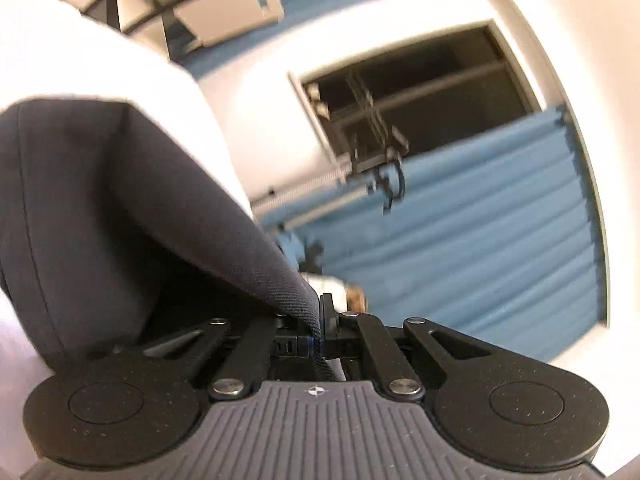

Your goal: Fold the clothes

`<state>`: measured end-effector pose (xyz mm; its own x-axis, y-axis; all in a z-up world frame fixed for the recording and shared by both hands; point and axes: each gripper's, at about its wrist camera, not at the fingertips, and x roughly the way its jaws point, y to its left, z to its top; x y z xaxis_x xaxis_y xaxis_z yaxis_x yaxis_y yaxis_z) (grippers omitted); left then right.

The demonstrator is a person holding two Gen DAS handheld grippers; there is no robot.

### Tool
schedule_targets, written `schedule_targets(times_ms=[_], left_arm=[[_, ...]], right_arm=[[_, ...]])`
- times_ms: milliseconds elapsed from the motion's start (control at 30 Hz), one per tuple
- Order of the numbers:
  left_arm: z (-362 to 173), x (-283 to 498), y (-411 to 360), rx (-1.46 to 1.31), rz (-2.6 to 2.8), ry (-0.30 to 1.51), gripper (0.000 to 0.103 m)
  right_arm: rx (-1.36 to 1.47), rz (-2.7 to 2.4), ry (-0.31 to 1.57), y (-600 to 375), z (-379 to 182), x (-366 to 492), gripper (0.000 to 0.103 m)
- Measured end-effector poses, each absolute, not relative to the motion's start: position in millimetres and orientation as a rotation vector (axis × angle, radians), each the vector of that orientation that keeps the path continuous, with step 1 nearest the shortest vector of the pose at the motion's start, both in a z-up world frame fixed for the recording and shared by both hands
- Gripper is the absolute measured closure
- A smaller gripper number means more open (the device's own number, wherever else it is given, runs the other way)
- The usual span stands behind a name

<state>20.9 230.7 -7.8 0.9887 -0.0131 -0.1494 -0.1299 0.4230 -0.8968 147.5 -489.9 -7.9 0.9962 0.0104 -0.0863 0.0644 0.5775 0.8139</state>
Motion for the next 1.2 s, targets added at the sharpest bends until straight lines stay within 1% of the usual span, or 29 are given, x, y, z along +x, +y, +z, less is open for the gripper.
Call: schedule_targets(times_ms=[33, 167, 233, 300, 433, 500, 567, 600, 700, 767, 833, 867, 900, 967, 1000, 1033, 1133, 1200], left_arm=[[-10.6, 23.7, 232.1, -1.132, 0.09, 0.164, 0.099], [-28.5, 42.0, 230.5, -1.107, 0.221, 0.355, 0.099], [-42.6, 50.2, 235.8, -1.16, 0.262, 0.453, 0.099], [-53.4, 54.0, 242.4, -1.214, 0.285, 0.498, 0.099], [-46.9, 59.0, 246.3, -1.182, 0.283, 0.477, 0.099], [-39.6, 60.8, 243.8, -1.146, 0.269, 0.436, 0.1], [-32.0, 59.9, 236.2, -1.114, 0.215, 0.351, 0.1], [-25.1, 56.3, 236.3, -1.113, 0.163, 0.279, 0.1], [-8.9, 42.3, 244.9, -1.164, -0.038, 0.024, 0.1], [-1.6, 36.3, 252.9, -1.183, -0.137, -0.107, 0.1], [-0.1, 32.7, 263.2, -1.196, -0.154, -0.173, 0.1], [-0.7, 34.1, 265.0, -1.186, -0.117, -0.17, 0.1], [-2.3, 37.6, 269.0, -1.176, -0.062, -0.14, 0.1], [-9.0, 52.7, 276.0, -1.171, 0.053, -0.023, 0.099], [-14.0, 63.2, 278.7, -1.171, 0.111, 0.063, 0.099], [-19.3, 74.9, 280.7, -1.165, 0.161, 0.15, 0.099], [-36.7, 109.3, 280.5, -1.112, 0.278, 0.393, 0.099], [-48.0, 119.2, 280.8, -1.102, 0.329, 0.449, 0.099]], right_arm=[[0.966, -0.047, 0.097, -489.0, -11.2, 148.1, 0.1], [0.975, -0.156, 0.379, -485.5, -41.9, 166.1, 0.099], [0.978, -0.205, 0.51, -486.8, -61.3, 175.7, 0.099], [1.038, -0.236, 0.534, -494.1, -74.4, 174.7, 0.099], [1.013, -0.214, 0.501, -488.5, -64.8, 175.5, 0.099], [0.993, -0.194, 0.466, -480.8, -56.7, 176.4, 0.099], [1.001, -0.139, 0.372, -477.7, -44.3, 175.0, 0.1], [0.997, -0.103, 0.314, -475.0, -37.3, 170.5, 0.1], [0.876, 0.032, 0.06, -459.1, 1.6, 152.9, 0.1], [0.878, 0.106, -0.064, -452.6, 20.4, 139.1, 0.1], [0.848, 0.113, -0.068, -448.9, 28.4, 132.9, 0.1], [0.83, 0.114, -0.065, -447.0, 32.1, 130.1, 0.1], [0.812, 0.114, -0.061, -445.2, 35.8, 127.4, 0.1], [0.814, 0.074, 0.023, -449.0, 25.1, 133.3, 0.1], [0.828, 0.055, 0.084, -453.8, 16.9, 140.0, 0.1], [0.829, 0.028, 0.152, -457.4, 8.7, 164.1, 0.099], [0.766, -0.044, 0.349, -456.8, -31.1, 205.6, 0.099], [0.764, -0.092, 0.431, -458.0, -54.5, 214.4, 0.099]])
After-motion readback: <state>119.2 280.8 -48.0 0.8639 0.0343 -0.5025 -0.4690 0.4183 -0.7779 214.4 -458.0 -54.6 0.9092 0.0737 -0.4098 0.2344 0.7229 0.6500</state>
